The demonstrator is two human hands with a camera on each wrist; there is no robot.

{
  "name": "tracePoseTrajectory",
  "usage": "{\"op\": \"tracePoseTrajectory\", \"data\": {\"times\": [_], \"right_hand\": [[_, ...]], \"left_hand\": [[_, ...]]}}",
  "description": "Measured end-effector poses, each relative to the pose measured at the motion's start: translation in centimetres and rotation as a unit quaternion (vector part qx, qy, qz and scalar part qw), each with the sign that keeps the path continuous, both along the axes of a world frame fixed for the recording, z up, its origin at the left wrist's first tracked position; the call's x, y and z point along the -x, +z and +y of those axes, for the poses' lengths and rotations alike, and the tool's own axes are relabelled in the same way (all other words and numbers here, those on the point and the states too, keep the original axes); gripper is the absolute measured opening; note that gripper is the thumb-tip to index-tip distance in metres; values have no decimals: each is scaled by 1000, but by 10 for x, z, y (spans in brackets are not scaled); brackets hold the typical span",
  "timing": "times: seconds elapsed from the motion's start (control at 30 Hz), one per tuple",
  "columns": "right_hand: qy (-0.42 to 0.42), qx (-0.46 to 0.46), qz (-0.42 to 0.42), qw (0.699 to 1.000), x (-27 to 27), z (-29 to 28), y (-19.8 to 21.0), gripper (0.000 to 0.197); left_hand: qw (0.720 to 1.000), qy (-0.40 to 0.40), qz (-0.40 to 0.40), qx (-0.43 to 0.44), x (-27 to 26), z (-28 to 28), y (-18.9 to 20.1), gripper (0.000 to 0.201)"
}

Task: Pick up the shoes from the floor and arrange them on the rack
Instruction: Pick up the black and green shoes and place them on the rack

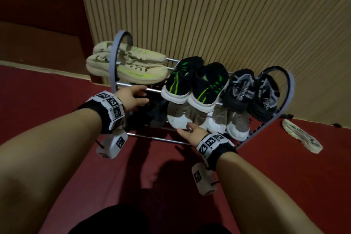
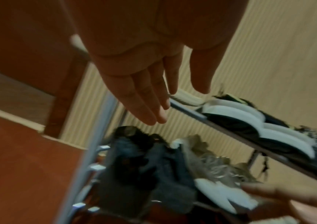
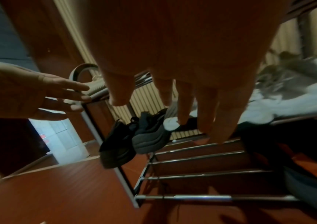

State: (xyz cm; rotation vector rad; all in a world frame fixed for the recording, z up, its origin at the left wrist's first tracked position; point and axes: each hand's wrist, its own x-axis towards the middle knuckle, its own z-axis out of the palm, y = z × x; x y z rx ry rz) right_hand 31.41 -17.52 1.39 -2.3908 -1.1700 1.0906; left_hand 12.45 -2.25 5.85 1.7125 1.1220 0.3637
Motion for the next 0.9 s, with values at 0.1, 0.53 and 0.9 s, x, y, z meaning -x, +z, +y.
{"op": "tracePoseTrajectory", "data": {"times": [0.1, 0.53, 0.9], "right_hand": [[47, -25, -6, 999, 33, 19, -14, 75], [136, 82, -95, 983, 151, 87, -65, 100], [234, 89, -114, 961, 211, 87, -106, 102]], "left_hand": [[999, 14, 45, -18, 45, 8, -16, 52], [944, 137, 295, 47, 242, 42, -113, 91], [929, 113, 337, 104, 259, 38, -178, 101]]}}
